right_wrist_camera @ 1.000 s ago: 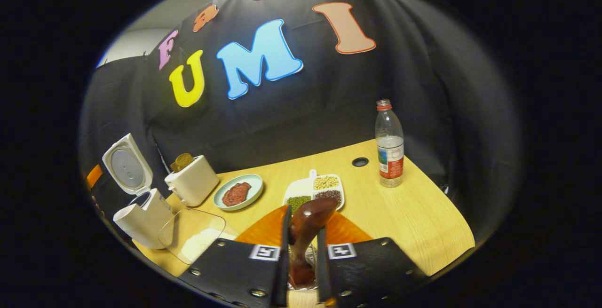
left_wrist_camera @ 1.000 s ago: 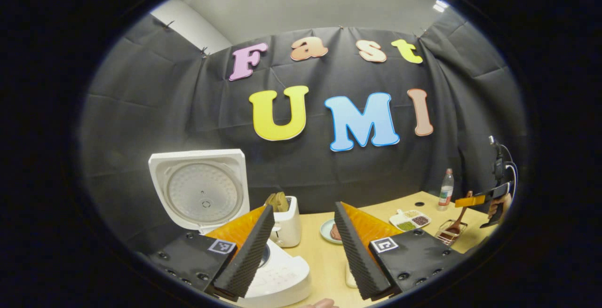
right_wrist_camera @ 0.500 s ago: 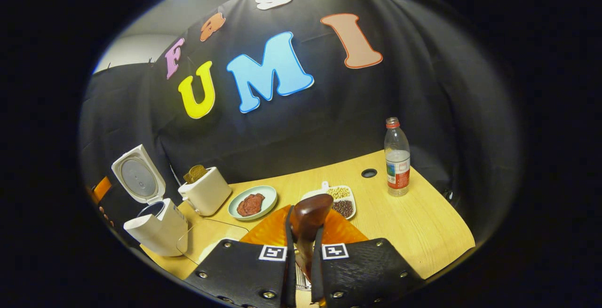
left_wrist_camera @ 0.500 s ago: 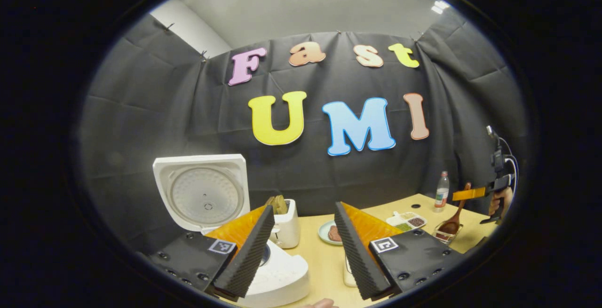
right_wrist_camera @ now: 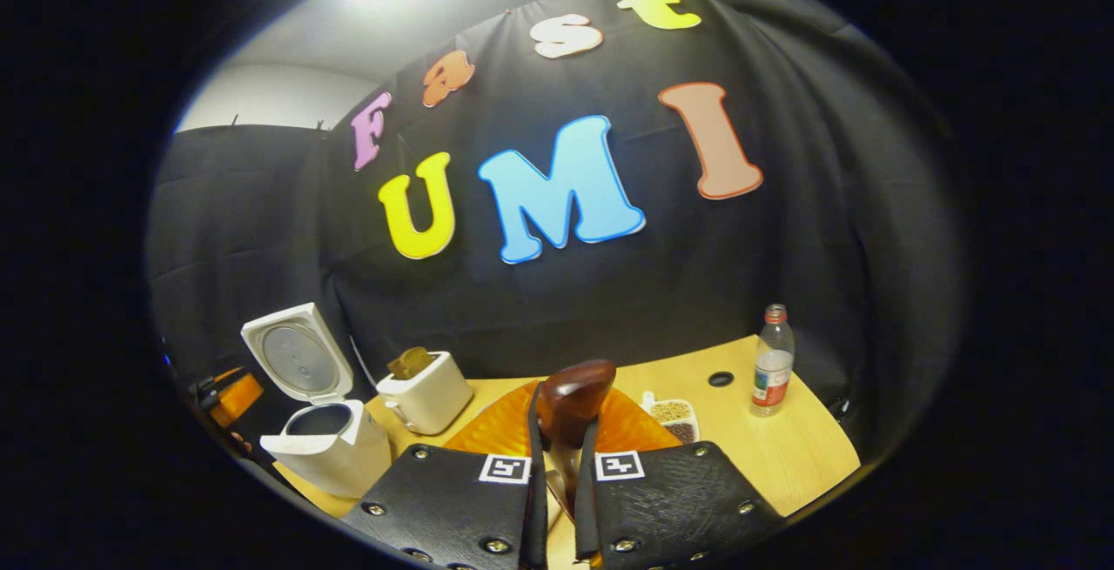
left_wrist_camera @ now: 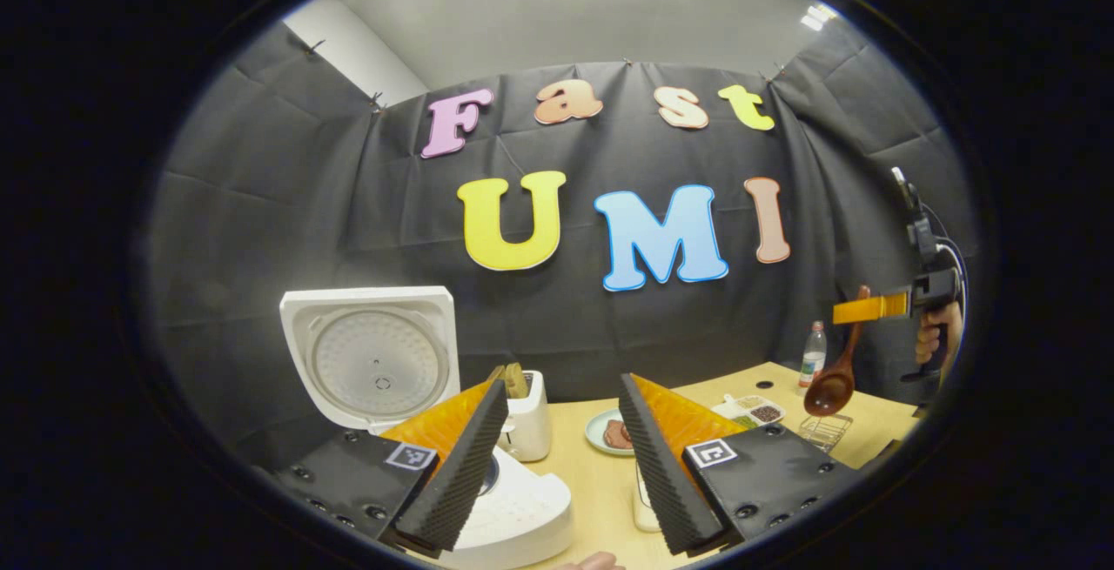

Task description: Close the left gripper, press the button to open the rice cooker; take a wooden spoon from the chopstick holder with the right hand, scoop a spoonful of rice and pour it into the rice cooker, then put the wooden spoon back into the chopstick holder.

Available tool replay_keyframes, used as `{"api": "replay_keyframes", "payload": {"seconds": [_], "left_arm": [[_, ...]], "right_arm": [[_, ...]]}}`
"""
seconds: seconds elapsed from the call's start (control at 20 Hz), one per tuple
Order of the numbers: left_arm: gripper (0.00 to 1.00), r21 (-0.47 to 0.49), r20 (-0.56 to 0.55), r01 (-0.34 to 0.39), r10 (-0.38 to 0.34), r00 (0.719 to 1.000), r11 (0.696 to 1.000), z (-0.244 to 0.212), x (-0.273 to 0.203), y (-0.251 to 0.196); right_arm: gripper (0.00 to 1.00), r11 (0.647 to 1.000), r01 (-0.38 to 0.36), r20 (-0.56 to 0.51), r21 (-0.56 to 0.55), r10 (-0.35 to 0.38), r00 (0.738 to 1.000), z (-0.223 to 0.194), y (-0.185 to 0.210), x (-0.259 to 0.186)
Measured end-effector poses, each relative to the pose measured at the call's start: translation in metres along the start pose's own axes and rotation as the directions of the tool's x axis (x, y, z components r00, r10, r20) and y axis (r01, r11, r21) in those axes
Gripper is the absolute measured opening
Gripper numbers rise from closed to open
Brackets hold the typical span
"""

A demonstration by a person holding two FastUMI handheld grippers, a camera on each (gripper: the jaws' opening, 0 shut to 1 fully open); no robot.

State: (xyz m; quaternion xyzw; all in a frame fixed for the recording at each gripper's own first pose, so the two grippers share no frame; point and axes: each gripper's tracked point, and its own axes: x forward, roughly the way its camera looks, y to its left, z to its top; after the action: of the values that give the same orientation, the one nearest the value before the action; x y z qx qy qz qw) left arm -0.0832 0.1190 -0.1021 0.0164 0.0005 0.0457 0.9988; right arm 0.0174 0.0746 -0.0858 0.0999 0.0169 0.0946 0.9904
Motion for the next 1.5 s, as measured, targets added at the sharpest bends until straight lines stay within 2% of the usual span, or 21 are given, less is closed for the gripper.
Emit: {"api": "replay_keyframes", "payload": {"seconds": [0.1, 0.3, 0.35, 0.4, 0.45, 0.5, 0.6, 0.65, 0.75, 0.8, 0.85, 0.9, 1.0, 1.15, 1.3, 1.5], "left_arm": [[0.85, -0.001, -0.007, -0.002, 0.002, 1.000, 1.000, -0.004, -0.002, 0.002], [0.85, -0.002, -0.013, -0.003, 0.003, 1.000, 1.000, -0.008, -0.008, 0.007], [0.85, 0.001, -0.009, -0.004, 0.004, 1.000, 1.000, -0.005, -0.009, 0.009], [0.89, 0.005, -0.005, -0.008, 0.008, 1.000, 1.000, -0.003, -0.009, 0.010], [0.92, 0.004, -0.001, -0.007, 0.007, 1.000, 1.000, -0.001, -0.010, 0.011], [0.85, 0.001, 0.003, -0.006, 0.006, 1.000, 1.000, 0.001, -0.011, 0.011], [0.89, 0.003, 0.007, -0.010, 0.010, 1.000, 1.000, 0.002, -0.012, 0.015], [0.85, 0.002, 0.008, -0.013, 0.013, 1.000, 1.000, 0.003, -0.013, 0.017], [0.85, -0.004, 0.006, -0.018, 0.018, 1.000, 1.000, -0.001, -0.013, 0.025], [0.92, -0.006, 0.005, -0.022, 0.022, 1.000, 1.000, -0.002, -0.014, 0.027], [0.89, -0.008, 0.004, -0.026, 0.026, 1.000, 1.000, -0.003, -0.014, 0.030], [0.92, -0.011, 0.002, -0.030, 0.030, 1.000, 0.999, -0.005, -0.015, 0.032], [0.88, -0.013, -0.005, -0.035, 0.035, 0.999, 0.999, -0.010, -0.016, 0.036], [0.85, -0.009, -0.012, -0.039, 0.039, 0.999, 0.999, -0.014, -0.018, 0.040], [0.85, -0.014, -0.012, -0.043, 0.043, 0.999, 0.999, -0.016, -0.022, 0.044], [0.85, -0.021, -0.010, -0.051, 0.051, 0.999, 0.998, -0.017, -0.023, 0.049]], "right_arm": [[0.13, 0.998, -0.057, -0.007, -0.025, 0.057, 0.998, -0.004, 0.033, 0.013], [0.13, 0.988, -0.149, -0.116, -0.030, 0.145, 0.983, -0.053, 0.078, 0.044], [0.13, 0.988, -0.151, -0.136, -0.043, 0.143, 0.980, -0.064, 0.082, 0.052], [0.17, 0.988, -0.145, -0.152, -0.061, 0.135, 0.979, -0.076, 0.085, 0.060], [0.13, 0.988, -0.134, -0.166, -0.082, 0.119, 0.979, -0.086, 0.086, 0.067], [0.13, 0.987, -0.124, -0.180, -0.102, 0.104, 0.978, -0.097, 0.086, 0.073], [0.13, 0.986, -0.102, -0.211, -0.131, 0.073, 0.975, -0.118, 0.085, 0.084], [0.13, 0.986, -0.089, -0.224, -0.141, 0.055, 0.973, -0.127, 0.083, 0.089], [0.13, 0.983, -0.067, -0.255, -0.168, 0.023, 0.967, -0.145, 0.080, 0.099], [0.13, 0.982, -0.062, -0.276, -0.178, 0.011, 0.961, -0.153, 0.079, 0.103], [0.13, 0.982, -0.060, -0.298, -0.181, 0.004, 0.955, -0.163, 0.081, 0.106], [0.13, 0.982, -0.069, -0.311, -0.177, 0.010, 0.950, -0.171, 0.085, 0.109], [0.13, 0.982, -0.074, -0.320, -0.173, 0.015, 0.947, -0.175, 0.094, 0.111], [0.13, 0.991, -0.101, -0.354, -0.090, 0.063, 0.933, -0.185, 0.111, 0.111], [0.13, 0.996, -0.091, -0.362, 0.018, 0.091, 0.928, -0.185, 0.110, 0.113], [0.13, 0.980, -0.056, -0.363, 0.193, 0.124, 0.924, -0.179, 0.093, 0.111]]}}
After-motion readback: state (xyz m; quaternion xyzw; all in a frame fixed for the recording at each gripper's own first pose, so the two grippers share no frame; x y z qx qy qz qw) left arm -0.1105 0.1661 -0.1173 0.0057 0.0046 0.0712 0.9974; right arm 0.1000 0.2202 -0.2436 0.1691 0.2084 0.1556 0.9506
